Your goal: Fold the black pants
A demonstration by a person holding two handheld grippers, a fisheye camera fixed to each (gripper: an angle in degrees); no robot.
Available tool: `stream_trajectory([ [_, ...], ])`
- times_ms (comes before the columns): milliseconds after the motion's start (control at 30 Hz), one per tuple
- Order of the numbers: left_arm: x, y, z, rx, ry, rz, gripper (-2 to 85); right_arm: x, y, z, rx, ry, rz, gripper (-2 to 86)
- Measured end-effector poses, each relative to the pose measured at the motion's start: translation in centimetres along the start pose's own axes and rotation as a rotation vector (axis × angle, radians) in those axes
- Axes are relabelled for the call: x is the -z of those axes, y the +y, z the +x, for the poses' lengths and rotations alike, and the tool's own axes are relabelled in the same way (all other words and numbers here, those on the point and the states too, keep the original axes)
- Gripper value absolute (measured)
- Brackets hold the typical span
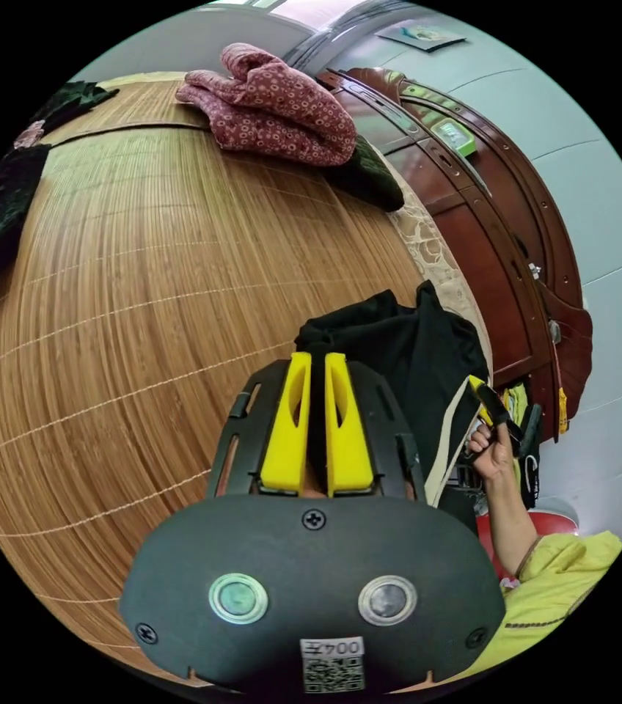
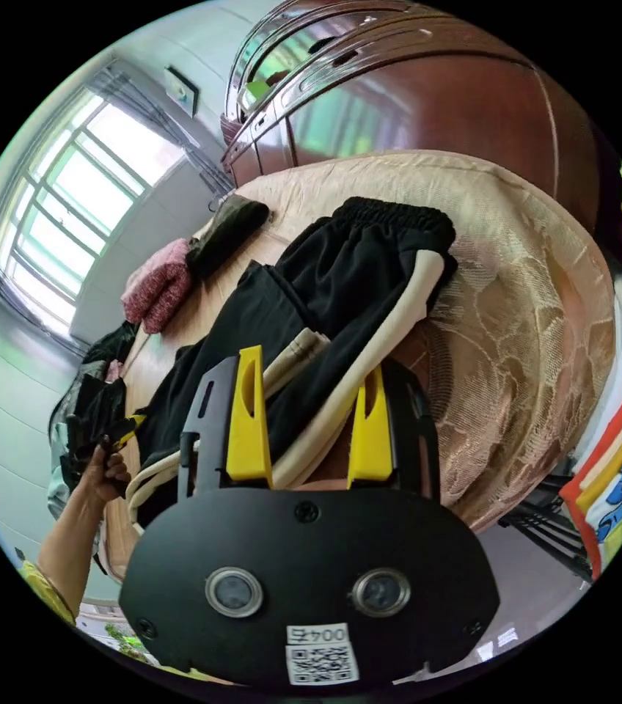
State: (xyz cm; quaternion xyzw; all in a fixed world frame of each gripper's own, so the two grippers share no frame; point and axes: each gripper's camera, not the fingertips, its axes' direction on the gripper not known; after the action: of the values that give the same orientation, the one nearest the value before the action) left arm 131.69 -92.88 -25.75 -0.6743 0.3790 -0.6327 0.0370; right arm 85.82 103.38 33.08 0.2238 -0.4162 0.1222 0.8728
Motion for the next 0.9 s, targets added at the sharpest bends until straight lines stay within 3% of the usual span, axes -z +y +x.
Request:
stream_trajectory([
  [200,10.0,4.5,-3.7,0.033,-0.012,0.126,2.8,-3.9,-0.5,-4.4,0.178,0.108,-0.107,8.2],
  [433,23.0,16.6,-10.5,0.203,-0.136,0.236,2.7,-11.8,0.1,-14.1,0.484,-0.002,-0.304,8.1],
  [667,32.8,30.4,-14.8,0.528,-0.076,0.414,3.4,-20.6,4.2,-27.1,0.778,-0.029,-0.437,13.4],
  [800,34.2,34.1,-14.8,0.631,0.032,0.490,3.5,-19.4,4.9,-28.9,0.746,-0.053,-0.403,12.3],
  [900,35.7,34.7,-14.9,0.620,0.054,0.511,3.5,-14.3,7.4,-26.9,0.761,-0.237,-0.372,10.6],
])
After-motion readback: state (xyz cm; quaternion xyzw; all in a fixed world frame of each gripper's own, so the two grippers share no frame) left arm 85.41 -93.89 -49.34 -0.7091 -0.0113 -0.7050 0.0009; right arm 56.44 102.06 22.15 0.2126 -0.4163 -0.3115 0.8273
